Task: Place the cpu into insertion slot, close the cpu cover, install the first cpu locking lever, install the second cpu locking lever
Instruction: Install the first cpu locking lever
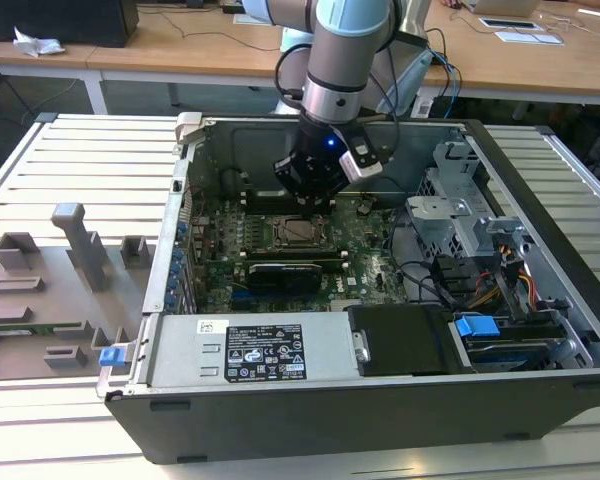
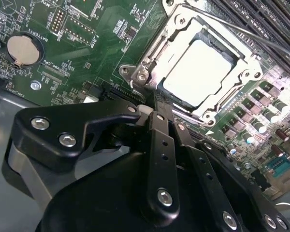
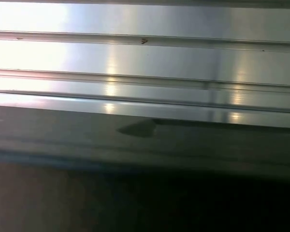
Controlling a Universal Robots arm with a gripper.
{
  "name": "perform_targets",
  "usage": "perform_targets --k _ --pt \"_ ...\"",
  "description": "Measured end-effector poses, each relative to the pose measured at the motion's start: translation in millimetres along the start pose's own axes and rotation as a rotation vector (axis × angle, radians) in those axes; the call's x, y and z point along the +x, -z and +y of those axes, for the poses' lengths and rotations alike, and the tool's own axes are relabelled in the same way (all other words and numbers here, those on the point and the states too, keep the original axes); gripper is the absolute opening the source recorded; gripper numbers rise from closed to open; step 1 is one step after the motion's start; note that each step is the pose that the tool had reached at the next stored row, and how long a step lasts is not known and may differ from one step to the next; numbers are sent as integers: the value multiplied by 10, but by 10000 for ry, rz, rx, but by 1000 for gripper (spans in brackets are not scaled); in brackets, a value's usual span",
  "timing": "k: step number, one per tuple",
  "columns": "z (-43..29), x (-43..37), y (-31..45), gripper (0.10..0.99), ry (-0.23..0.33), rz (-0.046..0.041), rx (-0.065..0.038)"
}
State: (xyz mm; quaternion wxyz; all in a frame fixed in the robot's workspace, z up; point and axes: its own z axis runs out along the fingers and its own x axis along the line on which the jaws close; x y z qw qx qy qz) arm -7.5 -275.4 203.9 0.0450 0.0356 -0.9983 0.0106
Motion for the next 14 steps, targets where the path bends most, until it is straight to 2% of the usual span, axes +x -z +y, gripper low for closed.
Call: perform_targets --k 5,7,9,11,14 --pt "-1 -21 -19 106 1 17 -6" --pt "1 -24 -20 106 5 10 -54" --pt "1 -26 -21 106 17 -1 -176" --pt "1 -28 -20 106 23 -3 -245" --pt "0 -25 6 106 23 -3 -248"
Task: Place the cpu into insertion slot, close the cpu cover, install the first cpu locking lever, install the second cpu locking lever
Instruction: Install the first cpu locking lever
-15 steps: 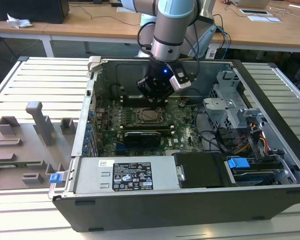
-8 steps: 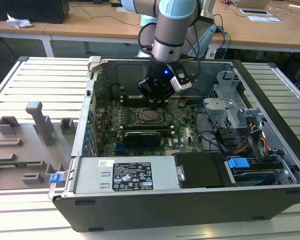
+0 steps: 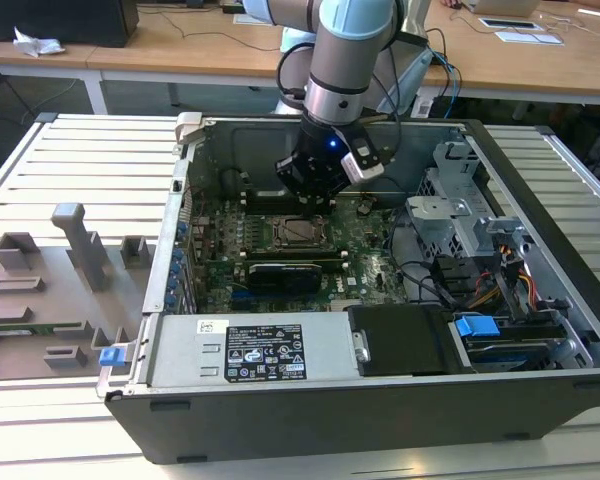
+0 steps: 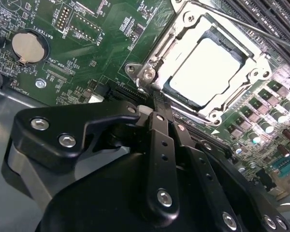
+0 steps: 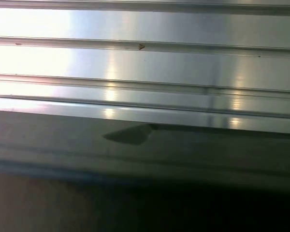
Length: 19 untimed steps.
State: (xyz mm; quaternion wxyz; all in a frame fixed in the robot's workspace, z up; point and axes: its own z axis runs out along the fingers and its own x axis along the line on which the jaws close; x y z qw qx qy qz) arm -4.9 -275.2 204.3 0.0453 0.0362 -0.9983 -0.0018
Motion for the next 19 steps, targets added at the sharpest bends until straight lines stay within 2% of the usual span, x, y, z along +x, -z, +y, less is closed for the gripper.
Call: perform_targets --k 3,12,17,19 --pt "-42 5 24 106 -1 -1 -1" --pt "-276 22 24 106 -1 -1 0" --pt "-280 24 36 106 -1 0 1" --pt "-279 27 76 106 -1 -1 -1"
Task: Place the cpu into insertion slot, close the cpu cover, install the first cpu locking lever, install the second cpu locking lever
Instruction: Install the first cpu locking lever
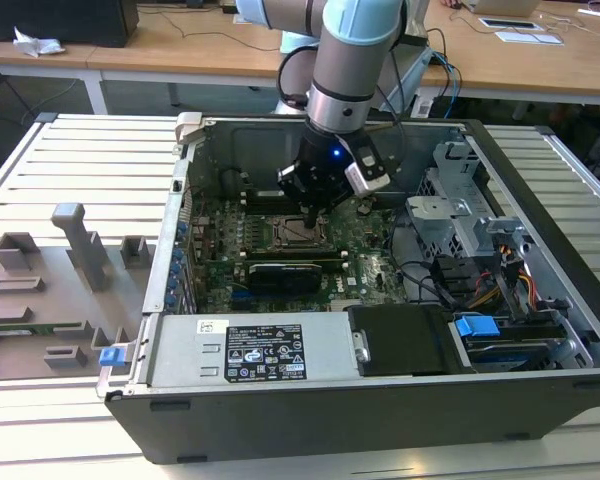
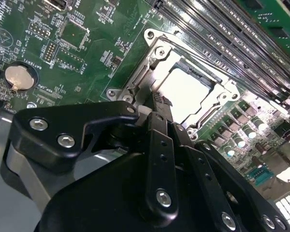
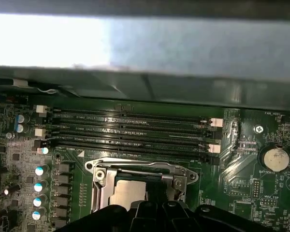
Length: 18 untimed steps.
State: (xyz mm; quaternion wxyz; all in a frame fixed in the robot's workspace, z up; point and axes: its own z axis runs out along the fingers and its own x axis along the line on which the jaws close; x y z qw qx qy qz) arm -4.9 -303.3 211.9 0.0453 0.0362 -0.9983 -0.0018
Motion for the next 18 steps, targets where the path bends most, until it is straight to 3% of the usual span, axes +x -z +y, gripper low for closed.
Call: perform_targets --k 5,18 --pt "1 16 176 106 -1 1 2" --pt "4 47 524 106 0 0 2"
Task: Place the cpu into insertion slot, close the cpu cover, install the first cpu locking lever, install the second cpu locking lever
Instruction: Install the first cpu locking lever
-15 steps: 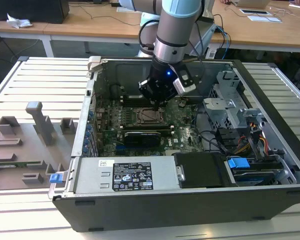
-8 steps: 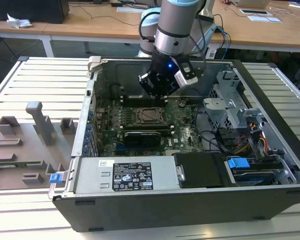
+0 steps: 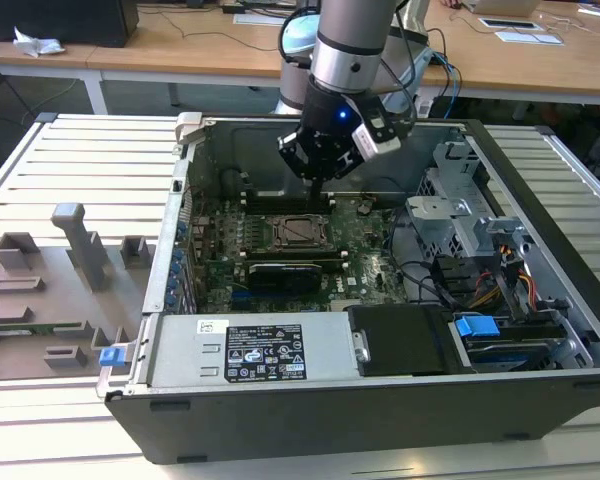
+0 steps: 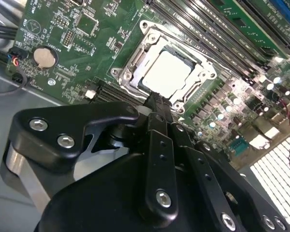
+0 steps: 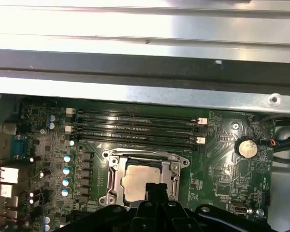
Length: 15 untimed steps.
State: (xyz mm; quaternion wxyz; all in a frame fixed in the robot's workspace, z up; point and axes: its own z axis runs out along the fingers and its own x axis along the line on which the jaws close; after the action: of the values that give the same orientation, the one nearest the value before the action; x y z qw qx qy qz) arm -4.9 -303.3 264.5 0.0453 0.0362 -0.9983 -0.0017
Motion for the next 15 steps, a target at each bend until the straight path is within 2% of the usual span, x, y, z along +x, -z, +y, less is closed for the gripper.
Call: perform_targets --k 3,8,11,13,15 --pt "0 5 54 106 0 0 1" --pt "-6 5 56 106 3 1 3" --pt "-91 24 53 106 1 0 0" --pt "-178 54 50 106 1 -1 -1" --pt "-217 79 48 106 -1 -3 -15"
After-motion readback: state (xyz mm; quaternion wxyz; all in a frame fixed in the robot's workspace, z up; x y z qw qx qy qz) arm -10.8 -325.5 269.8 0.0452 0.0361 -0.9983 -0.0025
